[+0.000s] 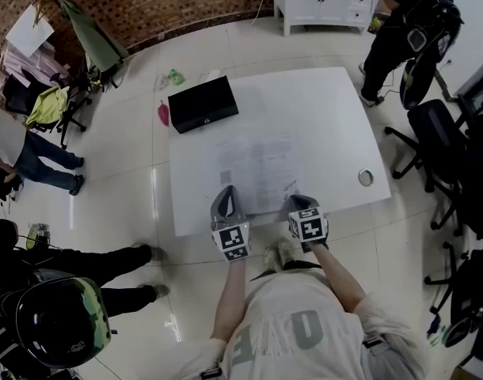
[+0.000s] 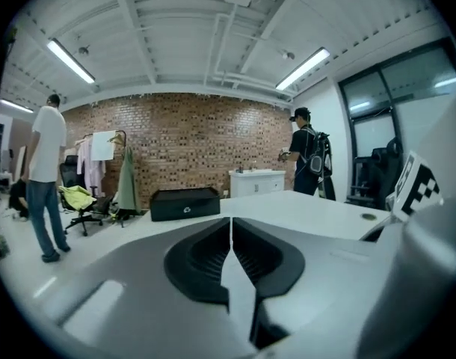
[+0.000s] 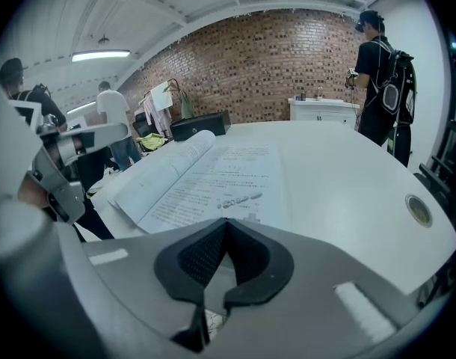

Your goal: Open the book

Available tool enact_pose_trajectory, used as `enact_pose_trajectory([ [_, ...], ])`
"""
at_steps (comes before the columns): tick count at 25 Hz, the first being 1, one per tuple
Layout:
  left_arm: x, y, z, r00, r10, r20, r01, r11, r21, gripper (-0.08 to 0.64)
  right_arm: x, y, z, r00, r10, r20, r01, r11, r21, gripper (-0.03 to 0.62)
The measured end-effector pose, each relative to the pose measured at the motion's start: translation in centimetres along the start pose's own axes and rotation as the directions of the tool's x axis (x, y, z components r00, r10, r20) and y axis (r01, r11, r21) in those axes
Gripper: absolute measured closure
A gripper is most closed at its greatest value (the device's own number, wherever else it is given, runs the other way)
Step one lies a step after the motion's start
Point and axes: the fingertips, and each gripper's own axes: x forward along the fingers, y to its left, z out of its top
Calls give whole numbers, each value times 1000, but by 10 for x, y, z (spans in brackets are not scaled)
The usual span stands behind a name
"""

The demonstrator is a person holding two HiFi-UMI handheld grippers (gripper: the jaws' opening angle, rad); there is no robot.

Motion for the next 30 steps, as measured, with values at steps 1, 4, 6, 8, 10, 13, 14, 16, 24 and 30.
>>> enact_pose_trajectory([
  [1, 0, -8, 5, 999, -36, 19, 36, 999, -19, 541, 1, 0, 0, 1000, -1, -2, 1, 1000, 2, 588],
  [4, -6, -25, 11, 995, -87, 52, 90, 994, -66, 541, -2, 1, 0, 1000, 10, -20, -10, 1000, 22, 589],
  [6, -12, -33, 7, 994, -99, 43, 102, 992, -77, 541, -15, 10, 10, 998, 55, 14, -55, 997, 47, 589],
  [8, -20, -39, 2, 993, -114, 33, 116, 989, -87, 540, -34, 25, 26, 990, 115, 82, -119, 991, 57, 589],
  [10, -27, -44, -1, 990, -138, 27, 140, 986, -92, 540, -51, 39, 37, 978, 159, 132, -167, 984, 58, 589],
  [13, -38, -55, -7, 981, -193, 13, 193, 979, -66, 540, -69, 50, 42, 970, 177, 165, -191, 979, 71, 589],
  [14, -42, -57, -11, 978, -210, 3, 210, 976, -57, 540, -73, 53, 42, 970, 176, 169, -191, 979, 76, 589],
  [16, -49, -61, -16, 972, -234, -9, 233, 971, -58, 540, -78, 60, 39, 968, 178, 176, -195, 977, 88, 589],
  [24, -85, -60, -34, 950, -311, -29, 311, 950, 5, 540, -86, 89, -11, 977, 173, 122, -188, 974, 126, 589],
  [30, -108, -32, -35, 970, -244, -9, 244, 969, -40, 540, -98, 113, -15, 972, 191, 140, -203, 976, 78, 589],
])
